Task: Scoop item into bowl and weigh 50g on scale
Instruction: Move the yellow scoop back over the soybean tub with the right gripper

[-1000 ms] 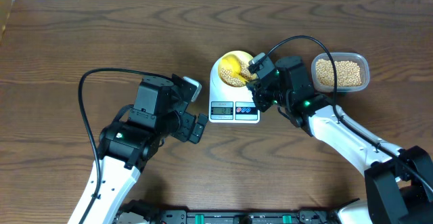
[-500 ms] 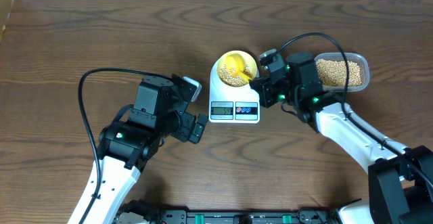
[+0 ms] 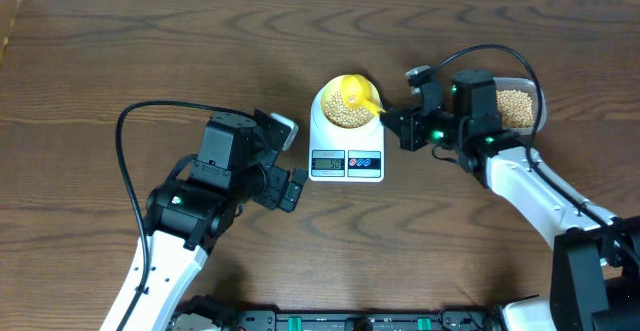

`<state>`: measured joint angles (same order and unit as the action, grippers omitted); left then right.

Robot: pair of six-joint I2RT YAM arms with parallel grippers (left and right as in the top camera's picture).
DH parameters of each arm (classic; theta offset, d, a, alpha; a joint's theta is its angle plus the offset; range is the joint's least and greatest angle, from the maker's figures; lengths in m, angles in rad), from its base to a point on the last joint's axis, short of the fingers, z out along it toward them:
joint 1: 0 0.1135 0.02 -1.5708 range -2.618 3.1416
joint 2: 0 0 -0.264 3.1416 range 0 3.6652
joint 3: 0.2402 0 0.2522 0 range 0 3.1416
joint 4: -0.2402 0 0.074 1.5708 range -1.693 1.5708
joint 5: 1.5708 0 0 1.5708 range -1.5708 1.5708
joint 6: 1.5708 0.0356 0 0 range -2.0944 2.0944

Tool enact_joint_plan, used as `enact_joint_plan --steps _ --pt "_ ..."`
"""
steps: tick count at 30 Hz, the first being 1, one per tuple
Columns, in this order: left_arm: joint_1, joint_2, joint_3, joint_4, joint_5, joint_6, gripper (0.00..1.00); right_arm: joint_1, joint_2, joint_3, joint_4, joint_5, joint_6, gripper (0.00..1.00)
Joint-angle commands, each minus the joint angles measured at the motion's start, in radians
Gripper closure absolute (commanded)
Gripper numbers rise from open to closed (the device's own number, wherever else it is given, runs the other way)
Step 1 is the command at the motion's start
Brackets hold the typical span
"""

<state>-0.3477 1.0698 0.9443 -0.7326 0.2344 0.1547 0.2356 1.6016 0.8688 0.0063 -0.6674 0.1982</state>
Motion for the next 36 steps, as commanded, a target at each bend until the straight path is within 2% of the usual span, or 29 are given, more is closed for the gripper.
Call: enact_joint_plan --steps 1,12,17,19,25,28,36 --pt "0.004 0.001 0.002 0.000 0.008 0.002 0.02 -0.029 -0.044 0.003 0.002 -0.055 0.015 0.99" --pt "0.004 0.001 0.002 0.000 0.008 0.002 0.02 -0.169 -0.254 0.003 -0.101 -0.045 0.033 0.99" --pt "0.004 0.001 0.002 0.000 0.008 0.002 0.02 -0.288 -0.326 0.003 -0.226 0.044 0.033 0.99" --pt "0.004 0.001 0.002 0.000 0.008 0.002 0.02 -0.391 -0.363 0.003 -0.325 0.093 0.032 0.99" --pt "0.004 0.001 0.002 0.000 0.008 0.002 0.02 -0.517 -0.388 0.003 -0.405 0.099 0.016 0.99" --pt "0.004 0.001 0.002 0.000 0.008 0.002 0.02 -0.551 -0.388 0.003 -0.431 0.165 0.009 0.99" --pt "0.004 0.001 0.002 0.000 0.008 0.002 0.02 -0.555 -0.399 0.003 -0.490 0.363 -0.172 0.99"
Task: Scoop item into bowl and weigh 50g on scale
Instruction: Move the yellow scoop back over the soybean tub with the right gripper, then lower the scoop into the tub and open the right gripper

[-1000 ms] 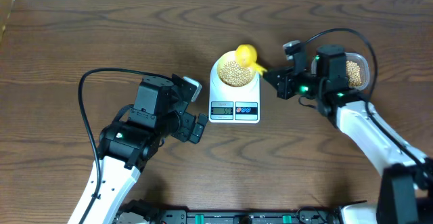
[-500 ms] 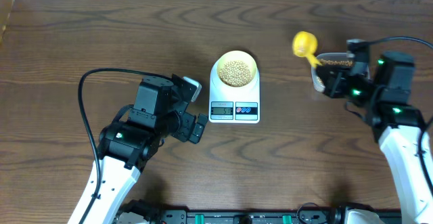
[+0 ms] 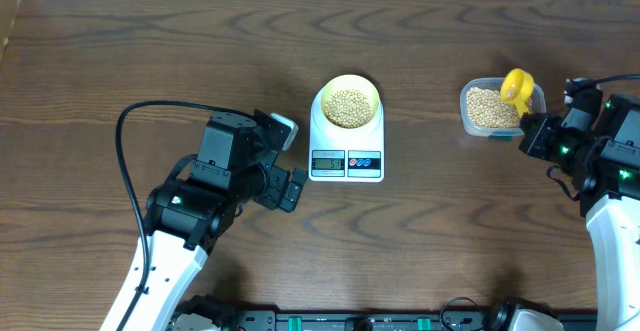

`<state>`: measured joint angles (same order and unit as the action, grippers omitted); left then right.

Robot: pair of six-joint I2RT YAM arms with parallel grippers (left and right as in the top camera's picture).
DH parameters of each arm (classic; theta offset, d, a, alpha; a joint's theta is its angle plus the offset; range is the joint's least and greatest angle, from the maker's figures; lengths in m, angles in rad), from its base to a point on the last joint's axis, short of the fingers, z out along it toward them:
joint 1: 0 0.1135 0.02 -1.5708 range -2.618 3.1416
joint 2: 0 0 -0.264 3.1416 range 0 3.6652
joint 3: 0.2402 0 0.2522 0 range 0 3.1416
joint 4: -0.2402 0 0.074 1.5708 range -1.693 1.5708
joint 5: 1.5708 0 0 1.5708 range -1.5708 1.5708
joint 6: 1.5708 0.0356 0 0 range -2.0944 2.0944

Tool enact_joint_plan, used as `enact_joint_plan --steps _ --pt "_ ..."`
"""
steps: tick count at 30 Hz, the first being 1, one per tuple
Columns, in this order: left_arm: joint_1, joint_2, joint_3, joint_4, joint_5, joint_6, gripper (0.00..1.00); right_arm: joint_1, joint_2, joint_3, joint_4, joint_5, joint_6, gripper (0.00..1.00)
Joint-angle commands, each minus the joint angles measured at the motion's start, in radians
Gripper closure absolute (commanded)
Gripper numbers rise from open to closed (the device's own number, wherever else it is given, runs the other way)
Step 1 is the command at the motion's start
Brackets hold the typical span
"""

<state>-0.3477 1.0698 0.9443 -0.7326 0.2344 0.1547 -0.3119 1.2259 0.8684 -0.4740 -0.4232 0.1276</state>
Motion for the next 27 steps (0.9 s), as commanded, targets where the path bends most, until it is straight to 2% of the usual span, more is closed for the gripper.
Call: enact_joint_plan --steps 1,4,10,14,21,27 --pt "0.004 0.001 0.002 0.000 0.008 0.002 0.02 -0.007 -0.025 0.003 -0.011 0.139 -0.106 0.99" --pt "0.004 0.001 0.002 0.000 0.008 0.002 0.02 -0.005 -0.035 0.003 -0.023 0.200 -0.151 0.99" --pt "0.004 0.001 0.002 0.000 0.008 0.002 0.02 0.056 -0.035 0.003 -0.078 0.311 -0.331 0.99" --pt "0.004 0.001 0.002 0.000 0.008 0.002 0.02 0.117 -0.035 0.003 -0.064 0.447 -0.336 0.99" --pt "0.004 0.001 0.002 0.000 0.008 0.002 0.02 0.188 -0.018 0.003 -0.010 0.561 -0.350 0.99" --pt "0.004 0.001 0.002 0.000 0.008 0.002 0.02 0.196 -0.002 0.003 0.011 0.538 -0.335 0.99"
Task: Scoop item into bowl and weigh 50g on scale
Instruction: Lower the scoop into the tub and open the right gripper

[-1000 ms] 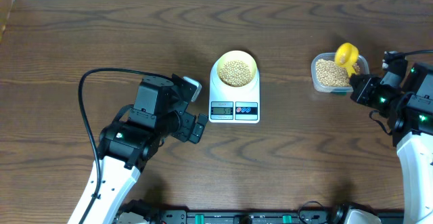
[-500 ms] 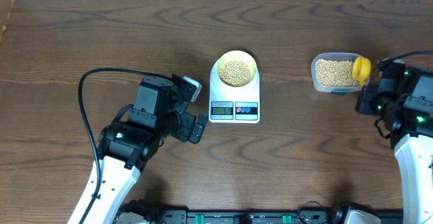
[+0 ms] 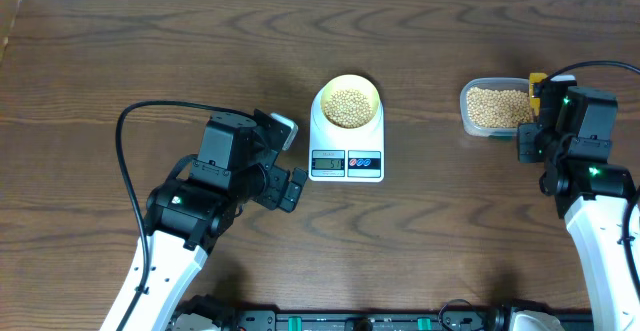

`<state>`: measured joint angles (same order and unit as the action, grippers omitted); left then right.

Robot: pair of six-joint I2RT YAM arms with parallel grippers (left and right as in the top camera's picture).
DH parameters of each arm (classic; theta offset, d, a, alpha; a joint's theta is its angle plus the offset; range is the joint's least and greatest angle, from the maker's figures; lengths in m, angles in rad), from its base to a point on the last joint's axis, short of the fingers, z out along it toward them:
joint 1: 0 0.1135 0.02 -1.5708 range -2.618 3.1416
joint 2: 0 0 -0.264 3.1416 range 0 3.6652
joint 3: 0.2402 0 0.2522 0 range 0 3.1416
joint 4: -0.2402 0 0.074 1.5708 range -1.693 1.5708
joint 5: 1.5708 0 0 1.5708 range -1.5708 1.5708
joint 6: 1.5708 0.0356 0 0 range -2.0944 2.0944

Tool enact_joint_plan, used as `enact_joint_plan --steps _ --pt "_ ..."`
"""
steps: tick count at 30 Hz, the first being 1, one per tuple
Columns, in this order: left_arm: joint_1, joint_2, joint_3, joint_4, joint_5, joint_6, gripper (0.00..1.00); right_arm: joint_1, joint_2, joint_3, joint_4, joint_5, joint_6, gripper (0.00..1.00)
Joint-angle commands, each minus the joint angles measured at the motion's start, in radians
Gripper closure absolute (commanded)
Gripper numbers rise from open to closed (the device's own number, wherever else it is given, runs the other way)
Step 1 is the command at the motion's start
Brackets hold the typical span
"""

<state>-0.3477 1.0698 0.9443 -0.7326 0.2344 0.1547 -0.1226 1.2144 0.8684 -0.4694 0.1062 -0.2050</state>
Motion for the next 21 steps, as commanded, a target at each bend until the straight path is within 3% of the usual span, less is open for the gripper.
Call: enact_joint_plan --steps 1,5,12,21 --pt "0.004 0.001 0.002 0.000 0.008 0.002 0.02 0.006 0.010 0.003 0.006 -0.010 0.008 0.99" --pt "0.004 0.001 0.002 0.000 0.008 0.002 0.02 0.006 0.010 0.003 0.004 -0.116 0.085 0.99" --pt "0.004 0.001 0.002 0.000 0.008 0.002 0.02 0.005 0.010 0.003 -0.040 -0.271 0.355 0.99" --pt "0.004 0.001 0.002 0.000 0.008 0.002 0.02 -0.002 0.013 0.003 -0.055 -0.282 0.551 0.99"
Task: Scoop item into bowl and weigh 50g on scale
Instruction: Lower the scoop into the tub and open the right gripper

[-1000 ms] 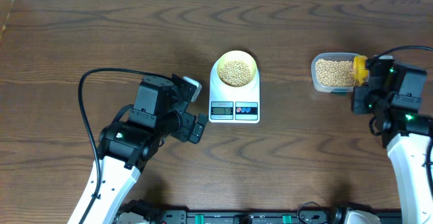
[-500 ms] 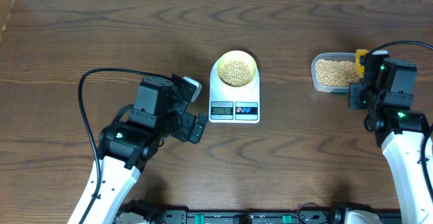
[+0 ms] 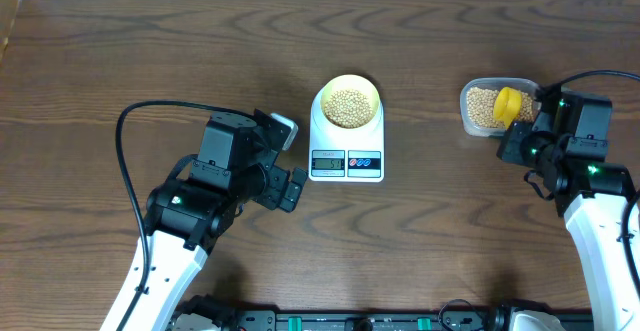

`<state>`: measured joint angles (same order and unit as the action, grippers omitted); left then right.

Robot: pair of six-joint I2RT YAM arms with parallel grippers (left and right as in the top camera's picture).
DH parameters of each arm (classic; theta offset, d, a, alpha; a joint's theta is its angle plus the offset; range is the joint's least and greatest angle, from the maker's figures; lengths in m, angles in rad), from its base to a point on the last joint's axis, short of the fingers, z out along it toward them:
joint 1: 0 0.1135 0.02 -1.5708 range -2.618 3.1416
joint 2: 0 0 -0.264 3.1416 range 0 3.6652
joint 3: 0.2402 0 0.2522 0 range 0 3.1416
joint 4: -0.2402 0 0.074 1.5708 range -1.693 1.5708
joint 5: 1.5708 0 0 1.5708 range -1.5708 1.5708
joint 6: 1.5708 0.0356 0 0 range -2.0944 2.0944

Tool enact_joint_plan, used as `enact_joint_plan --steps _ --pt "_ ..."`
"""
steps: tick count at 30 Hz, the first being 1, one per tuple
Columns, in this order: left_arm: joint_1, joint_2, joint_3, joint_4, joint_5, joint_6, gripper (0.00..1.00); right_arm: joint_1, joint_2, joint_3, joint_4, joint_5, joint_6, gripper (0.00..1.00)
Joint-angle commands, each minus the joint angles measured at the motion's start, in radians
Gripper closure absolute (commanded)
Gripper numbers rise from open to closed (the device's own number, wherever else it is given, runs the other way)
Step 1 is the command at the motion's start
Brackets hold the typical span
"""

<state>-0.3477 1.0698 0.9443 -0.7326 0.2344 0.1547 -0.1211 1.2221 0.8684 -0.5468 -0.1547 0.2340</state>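
A yellow bowl (image 3: 347, 104) of tan beans sits on the white scale (image 3: 346, 139) at table centre. The clear tub (image 3: 487, 108) of beans stands at the right. A yellow scoop (image 3: 508, 104) lies over the tub's right part, and my right gripper (image 3: 522, 136) is shut on the scoop's handle at the tub's right edge. My left gripper (image 3: 293, 188) hangs left of the scale with nothing between its fingers; whether it is open cannot be told.
The scale's display (image 3: 327, 161) and its buttons face the front edge. A black cable (image 3: 130, 151) loops behind the left arm. The table's back edge runs along the top of the view.
The scoop now shows over the beans in the tub, where before it sat at the tub's right rim under the wrist. The right wrist shifted slightly left. The left arm is unchanged.
The right gripper held the scoop tipped over the bowl on the scale. Then the scoop was over the tub's right side, with the arm off to the right. Then it sat at the tub's right rim, and now it is over the beans.
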Motion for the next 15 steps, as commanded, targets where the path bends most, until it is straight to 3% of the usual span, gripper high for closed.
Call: enact_joint_plan --steps 1,5,15 --pt "0.004 0.001 0.002 0.000 0.008 0.002 0.02 -0.008 0.009 0.003 0.037 -0.021 0.134 0.99" --pt "0.004 0.001 0.002 0.000 0.008 0.002 0.02 -0.042 0.078 0.003 0.086 -0.045 0.239 0.99" --pt "0.004 0.001 0.002 0.000 0.008 0.002 0.02 -0.110 0.154 0.003 0.086 -0.143 0.245 0.97"
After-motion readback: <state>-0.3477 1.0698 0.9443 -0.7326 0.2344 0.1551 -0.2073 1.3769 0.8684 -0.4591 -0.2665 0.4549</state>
